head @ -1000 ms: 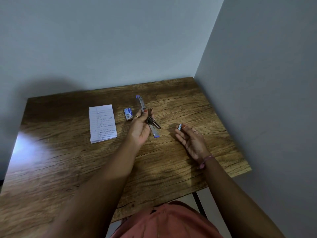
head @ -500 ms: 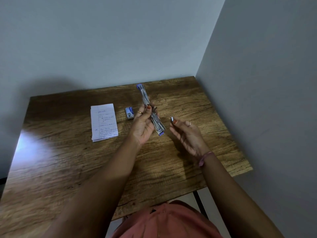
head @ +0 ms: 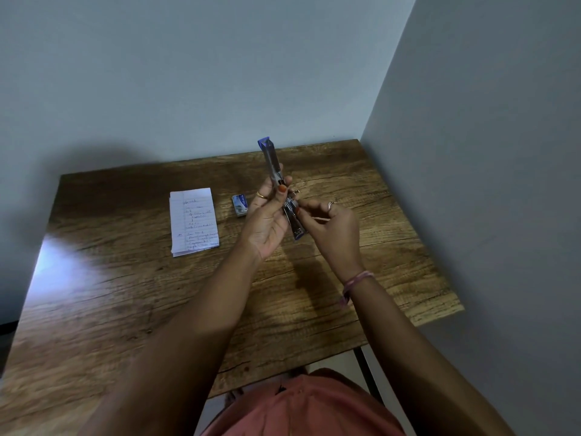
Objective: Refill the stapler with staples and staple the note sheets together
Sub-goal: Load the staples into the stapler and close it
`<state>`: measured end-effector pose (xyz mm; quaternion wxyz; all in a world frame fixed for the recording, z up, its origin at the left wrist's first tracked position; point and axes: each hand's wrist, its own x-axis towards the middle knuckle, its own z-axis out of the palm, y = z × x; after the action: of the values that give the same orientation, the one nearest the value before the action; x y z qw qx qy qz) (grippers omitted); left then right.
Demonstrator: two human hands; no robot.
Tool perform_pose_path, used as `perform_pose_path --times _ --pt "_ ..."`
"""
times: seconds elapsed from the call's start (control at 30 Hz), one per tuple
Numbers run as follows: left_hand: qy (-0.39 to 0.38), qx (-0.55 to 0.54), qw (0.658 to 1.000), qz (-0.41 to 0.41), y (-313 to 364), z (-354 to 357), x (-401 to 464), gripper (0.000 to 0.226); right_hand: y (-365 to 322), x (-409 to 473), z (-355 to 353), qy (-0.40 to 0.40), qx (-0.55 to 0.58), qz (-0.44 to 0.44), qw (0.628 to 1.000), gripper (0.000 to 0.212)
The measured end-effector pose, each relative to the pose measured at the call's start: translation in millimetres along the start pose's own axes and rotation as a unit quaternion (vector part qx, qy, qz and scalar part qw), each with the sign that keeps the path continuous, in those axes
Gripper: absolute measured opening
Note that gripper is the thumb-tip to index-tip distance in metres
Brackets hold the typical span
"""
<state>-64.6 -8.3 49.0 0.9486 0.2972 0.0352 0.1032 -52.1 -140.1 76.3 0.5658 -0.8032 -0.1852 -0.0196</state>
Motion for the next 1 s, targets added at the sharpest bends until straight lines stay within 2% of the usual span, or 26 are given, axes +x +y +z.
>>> perform_pose_path --times 0.23,0.47,0.77,0.9,1.0 --pt "-0.003 0.015 1.0 -0.003 -0.2 1.1 0.7 0.03 -7.6 -4.3 -0.5 0.011 0.007 0.008 1.0 0.022" --pt "0.0 0.023 1.0 0.0 1.1 2.1 0.7 0.032 -10.1 -4.1 0.7 0.019 -0.034 -0.019 0.999 0.017" --pt "0.002 0.031 1.0 0.003 -0.5 -0.6 2.1 0.033 -17.7 6.8 -2.1 -0.024 -0.043 0.046 0.998 0.014" --pt "0.005 0.035 0.999 -0.002 -0.3 -1.2 3.0 0.033 -19.0 8.3 -3.6 -0.028 -0.077 0.023 0.996 0.013" --pt "0.002 0.023 1.0 -0.006 0.6 -0.7 3.2 0.035 -19.4 8.6 -4.4 -0.052 -0.14 -0.027 0.988 0.015"
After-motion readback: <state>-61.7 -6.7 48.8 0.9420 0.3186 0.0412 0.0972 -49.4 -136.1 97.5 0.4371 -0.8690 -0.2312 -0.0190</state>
